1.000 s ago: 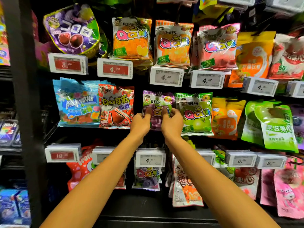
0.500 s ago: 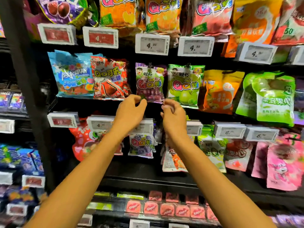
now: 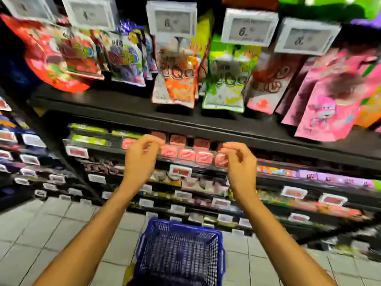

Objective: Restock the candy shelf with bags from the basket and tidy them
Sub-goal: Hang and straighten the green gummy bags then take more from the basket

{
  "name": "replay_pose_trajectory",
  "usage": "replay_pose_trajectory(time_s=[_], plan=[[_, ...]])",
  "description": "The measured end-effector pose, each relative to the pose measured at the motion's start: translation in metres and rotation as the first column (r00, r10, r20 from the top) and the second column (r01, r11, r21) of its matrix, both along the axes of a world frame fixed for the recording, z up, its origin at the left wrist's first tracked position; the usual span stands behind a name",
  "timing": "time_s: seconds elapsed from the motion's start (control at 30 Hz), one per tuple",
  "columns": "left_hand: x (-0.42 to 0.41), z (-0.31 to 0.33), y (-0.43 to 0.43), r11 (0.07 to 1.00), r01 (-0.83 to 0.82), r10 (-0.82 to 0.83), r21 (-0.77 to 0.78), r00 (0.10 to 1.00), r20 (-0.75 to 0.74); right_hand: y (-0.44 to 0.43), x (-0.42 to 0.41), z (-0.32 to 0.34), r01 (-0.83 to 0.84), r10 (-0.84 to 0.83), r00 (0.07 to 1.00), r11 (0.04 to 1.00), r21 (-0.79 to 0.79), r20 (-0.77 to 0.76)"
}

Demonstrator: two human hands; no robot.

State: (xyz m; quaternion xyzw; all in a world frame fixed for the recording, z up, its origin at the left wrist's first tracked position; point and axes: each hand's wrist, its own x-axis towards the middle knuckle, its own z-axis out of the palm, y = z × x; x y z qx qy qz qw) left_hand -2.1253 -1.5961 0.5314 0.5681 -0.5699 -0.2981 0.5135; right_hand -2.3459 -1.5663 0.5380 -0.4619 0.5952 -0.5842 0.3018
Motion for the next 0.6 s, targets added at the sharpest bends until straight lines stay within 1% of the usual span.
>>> replay_pose_trajectory(time_s=[0.1, 0.2, 0.33, 0.4, 0.47, 0.5, 0.53, 0.57, 0.6], plan=[[-0.007, -0.086, 0.029, 0.976, -0.003, -0.003, 0.219, 1.0, 0.027, 0.03, -0.034, -0.083, 0.052, -0.045, 0.998, 0.98, 0.192, -0.042], [-0.012, -0.171, 0.055, 0.897, -0.026, 0.031, 0.44, 0.999, -0.005, 0.055, -0.06, -0.176, 0.099, -0.09, 0.995, 0.903, 0.417, -0.042], [-0.011, -0.281, 0.094, 0.731, -0.064, 0.065, 0.679, 0.998, 0.024, 0.09, -0.082, -0.287, 0.105, -0.135, 0.991, 0.754, 0.648, -0.004], [-0.007, -0.333, 0.109, 0.612, -0.083, 0.131, 0.786, 0.991, 0.003, 0.109, -0.091, -0.343, 0.099, -0.154, 0.988, 0.677, 0.73, 0.009], [0.0, -0.388, 0.121, 0.512, -0.146, 0.14, 0.847, 0.987, 0.085, 0.125, -0.099, -0.395, 0.088, -0.148, 0.989, 0.611, 0.786, 0.005], [0.005, -0.413, 0.126, 0.474, -0.155, 0.082, 0.867, 0.988, 0.132, 0.132, -0.103, -0.421, 0.091, -0.154, 0.988, 0.584, 0.807, 0.0], [0.009, -0.442, 0.129, 0.456, -0.156, 0.005, 0.876, 0.985, 0.173, 0.137, -0.107, -0.449, 0.103, -0.16, 0.987, 0.557, 0.824, -0.015], [0.013, -0.467, 0.132, 0.463, -0.18, -0.049, 0.868, 0.972, 0.228, 0.14, -0.111, -0.471, 0.114, -0.159, 0.987, 0.528, 0.841, -0.034], [0.018, -0.486, 0.133, 0.461, -0.186, -0.045, 0.868, 0.971, 0.233, 0.141, -0.114, -0.49, 0.114, -0.146, 0.988, 0.499, 0.859, -0.047]])
